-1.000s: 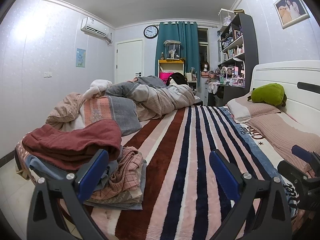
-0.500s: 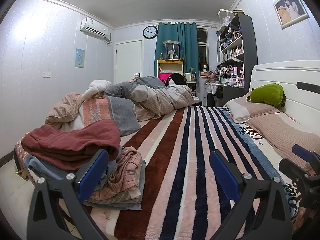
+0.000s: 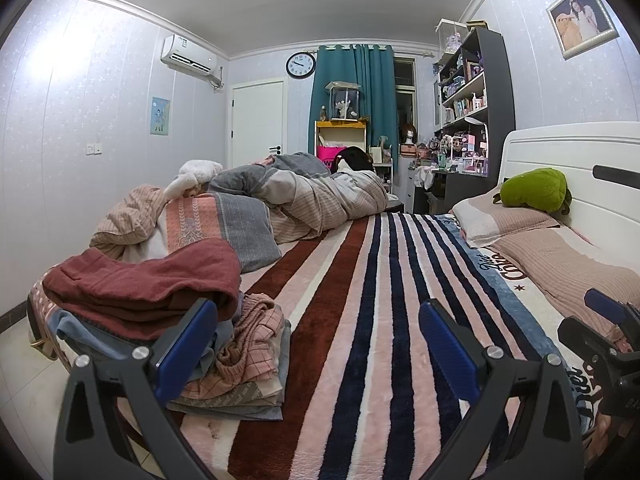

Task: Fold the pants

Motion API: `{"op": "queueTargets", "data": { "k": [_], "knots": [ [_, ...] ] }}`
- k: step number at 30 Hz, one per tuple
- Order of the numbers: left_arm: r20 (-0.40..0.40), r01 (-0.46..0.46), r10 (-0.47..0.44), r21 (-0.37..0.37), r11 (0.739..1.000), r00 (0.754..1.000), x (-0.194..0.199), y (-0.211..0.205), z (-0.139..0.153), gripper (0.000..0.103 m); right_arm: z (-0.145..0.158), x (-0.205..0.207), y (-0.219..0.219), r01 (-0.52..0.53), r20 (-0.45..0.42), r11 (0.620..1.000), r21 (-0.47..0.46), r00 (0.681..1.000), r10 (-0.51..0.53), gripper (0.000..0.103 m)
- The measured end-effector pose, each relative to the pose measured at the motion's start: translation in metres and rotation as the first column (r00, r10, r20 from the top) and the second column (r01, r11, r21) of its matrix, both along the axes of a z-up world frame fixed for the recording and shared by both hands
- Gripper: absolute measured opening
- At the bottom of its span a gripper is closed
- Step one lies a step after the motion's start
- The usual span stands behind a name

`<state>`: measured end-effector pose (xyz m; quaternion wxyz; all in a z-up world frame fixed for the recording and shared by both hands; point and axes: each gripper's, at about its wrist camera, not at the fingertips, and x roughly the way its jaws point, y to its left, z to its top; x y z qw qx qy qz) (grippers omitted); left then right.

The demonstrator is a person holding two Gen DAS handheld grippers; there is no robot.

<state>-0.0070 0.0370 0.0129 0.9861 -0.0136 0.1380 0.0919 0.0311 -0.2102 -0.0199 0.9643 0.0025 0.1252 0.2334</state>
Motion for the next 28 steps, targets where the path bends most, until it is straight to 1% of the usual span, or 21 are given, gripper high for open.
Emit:
{"op": "queueTargets", "data": {
  "k": [12,16,19,28],
  "knots": [
    [0.000,0.001,-0.001,-0.001,1.000,1.000,0.000,0.000,0.000,0.100,-0.001,0.000,0.000,0.001,0.001,1.000,-0.002,1.000,-0.001,0.102],
    [0.007,0.007,-0.007,0.000,1.000,1.000,0.000,-0.004,0.001,0.100,0.009,-0.004,-0.003,-0.010,0.025,1.000,0.004,1.000,0.010,0.102],
    [0.014,0.014,-0.014,0.002,1.000,1.000,0.000,-0.010,0.002,0.100,0.018,-0.004,-0.007,0.017,0.030,1.000,-0.004,0.999,-0.017,0.102],
    [0.021,0.031,-0.031,0.006,1.000,0.999,0.003,-0.017,0.007,0.100,0.019,0.001,-0.009,0.012,0.009,1.000,0.015,1.000,-0.012,0.102]
  ]
}}
